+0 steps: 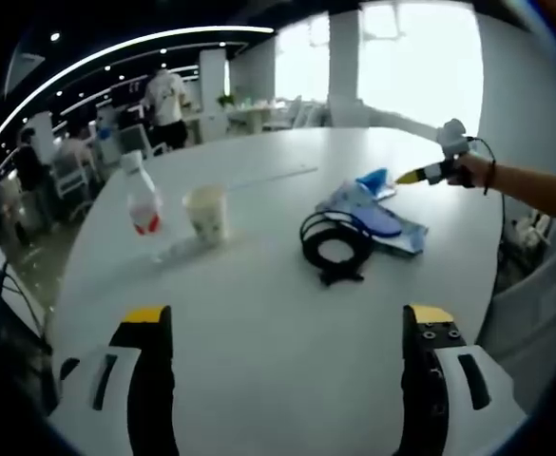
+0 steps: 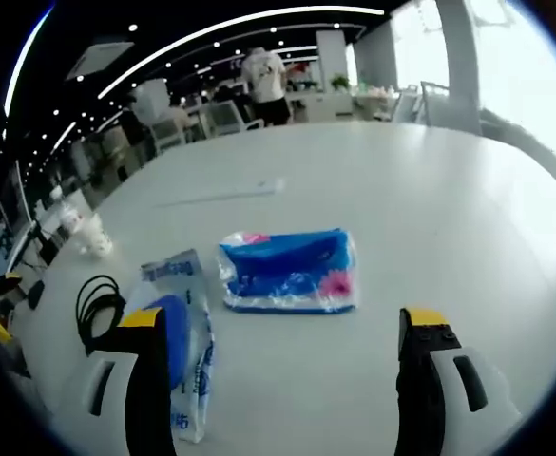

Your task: Arrange the tabletop items into an orderly group along one side of the table until the central work area is clear of visible clutter.

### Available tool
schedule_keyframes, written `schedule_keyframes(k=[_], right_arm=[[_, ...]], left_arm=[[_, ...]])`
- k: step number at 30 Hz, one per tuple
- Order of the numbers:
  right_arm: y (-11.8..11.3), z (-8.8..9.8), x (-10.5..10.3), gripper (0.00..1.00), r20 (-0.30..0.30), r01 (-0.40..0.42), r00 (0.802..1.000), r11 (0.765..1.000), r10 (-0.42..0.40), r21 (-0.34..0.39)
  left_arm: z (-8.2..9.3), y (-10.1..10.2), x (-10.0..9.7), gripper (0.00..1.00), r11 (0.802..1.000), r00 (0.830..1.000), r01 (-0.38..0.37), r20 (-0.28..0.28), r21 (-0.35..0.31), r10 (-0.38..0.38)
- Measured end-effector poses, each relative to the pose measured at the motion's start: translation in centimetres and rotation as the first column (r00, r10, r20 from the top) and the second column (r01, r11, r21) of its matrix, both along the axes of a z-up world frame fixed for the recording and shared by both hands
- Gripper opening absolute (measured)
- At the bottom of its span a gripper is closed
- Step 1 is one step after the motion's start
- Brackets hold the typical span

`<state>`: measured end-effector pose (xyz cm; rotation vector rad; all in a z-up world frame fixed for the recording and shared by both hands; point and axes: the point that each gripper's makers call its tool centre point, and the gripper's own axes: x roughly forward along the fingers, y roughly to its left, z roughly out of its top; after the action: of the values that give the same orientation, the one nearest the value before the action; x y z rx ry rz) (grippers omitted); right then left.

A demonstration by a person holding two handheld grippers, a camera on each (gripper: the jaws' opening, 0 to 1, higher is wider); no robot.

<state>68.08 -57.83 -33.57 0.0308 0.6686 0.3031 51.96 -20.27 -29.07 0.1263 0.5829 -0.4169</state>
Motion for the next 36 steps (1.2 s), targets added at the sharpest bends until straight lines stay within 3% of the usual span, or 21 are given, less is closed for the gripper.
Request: schedule_keyframes(k=[6, 14, 20, 23, 28, 36], right_arm=[[2.4, 0.9, -1.7, 0.99, -0.004, -0.050, 0.999, 0.998, 0.050, 0.042], [5.8, 1.1, -4.5, 0.99, -0.029, -0.141, 0.989, 0.988, 0.143, 0.068], [6.5, 1.2, -5.7, 0.99, -0.035, -0.182, 0.982, 0.981, 0.184, 0.059], [6.3, 0.6, -6.1, 0.99, -0.041, -0.205, 0.978, 0.979, 0.206, 0.017], [6.4, -0.3, -7.2, 0.99, -0.066, -0.199, 0.977, 0.979, 0.201, 0.034], [6.2, -1.1, -8.0, 0.95, -0.068, -0.104, 0.992, 0.992, 0.108, 0.067]], left_arm=[[1.0, -0.1, 0.5, 0.98, 1.000, 1.000, 0.011, 0.018, -0.003, -0.011], [2.1, -2.0, 2.4, 0.96, 0.997, 0.996, 0.080, 0.044, -0.008, -0.079], [2.2, -3.6, 3.8, 0.94, 0.990, 0.989, 0.140, 0.041, -0.006, -0.139], [2.1, -4.1, 4.7, 0.93, 0.990, 0.989, 0.142, 0.040, -0.020, -0.142], [2.6, -5.8, 6.0, 0.91, 0.983, 0.988, 0.156, 0.039, -0.100, -0.152], [2.2, -7.7, 8.3, 0.88, 0.977, 0.981, 0.193, 0.042, -0.086, -0.190]])
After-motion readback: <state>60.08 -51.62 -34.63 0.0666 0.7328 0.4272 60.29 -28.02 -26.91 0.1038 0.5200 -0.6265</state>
